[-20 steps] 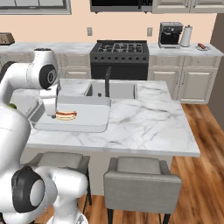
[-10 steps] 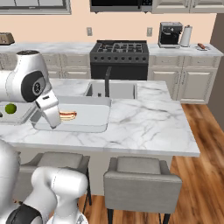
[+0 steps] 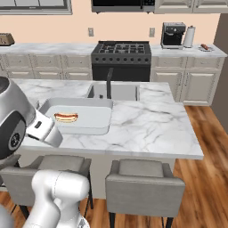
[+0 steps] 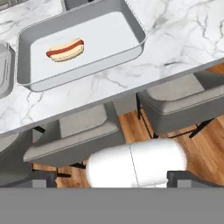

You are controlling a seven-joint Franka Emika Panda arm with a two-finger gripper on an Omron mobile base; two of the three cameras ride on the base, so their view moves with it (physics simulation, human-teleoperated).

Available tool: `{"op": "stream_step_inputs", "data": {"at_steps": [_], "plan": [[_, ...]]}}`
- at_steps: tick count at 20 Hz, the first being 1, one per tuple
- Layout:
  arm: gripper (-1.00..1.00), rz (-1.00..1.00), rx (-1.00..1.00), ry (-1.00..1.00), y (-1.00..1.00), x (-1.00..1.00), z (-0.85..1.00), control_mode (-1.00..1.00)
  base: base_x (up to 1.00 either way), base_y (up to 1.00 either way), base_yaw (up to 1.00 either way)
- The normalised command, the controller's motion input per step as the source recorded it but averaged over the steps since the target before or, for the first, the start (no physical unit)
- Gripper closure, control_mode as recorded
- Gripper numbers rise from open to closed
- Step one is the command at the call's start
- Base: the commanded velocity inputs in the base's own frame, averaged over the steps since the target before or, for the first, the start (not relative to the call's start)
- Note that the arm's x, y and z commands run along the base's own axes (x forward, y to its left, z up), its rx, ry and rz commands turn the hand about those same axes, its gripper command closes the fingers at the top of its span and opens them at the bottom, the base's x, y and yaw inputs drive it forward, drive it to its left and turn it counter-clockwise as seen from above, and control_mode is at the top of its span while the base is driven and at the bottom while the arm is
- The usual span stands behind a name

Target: Place the cold items (cucumber and lime) from the fridge in one tupperware on the dining counter. Place the warm items (hot dog and kebab skewer) in the stove area in another tupperware.

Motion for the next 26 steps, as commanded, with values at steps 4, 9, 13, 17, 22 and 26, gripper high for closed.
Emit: {"op": "stream_step_inputs", "data": {"at_steps": [4,9,13,17,22,26], "plan": [[-1.00,0.20,0.00,-0.04,-0.08,-0.18,0.14,-1.00,0.00,0.00,0.00],[-1.00,0.01,-0.01,0.01,0.01,0.00,0.00,-1.00,0.00,0.00,0.00],[-1.00,0.00,0.00,0.00,0.00,0.00,-0.02,1.00,-0.16,-0.31,-0.13],[-1.00,0.00,0.00,0.00,0.00,0.00,0.00,1.00,-0.02,-0.87,-0.35],[-1.00,0.00,0.00,0.00,0.00,0.00,0.00,1.00,-0.02,-1.00,-0.19],[-1.00,0.00,0.00,0.00,0.00,0.00,0.00,1.00,0.00,-1.00,-0.07]]}}
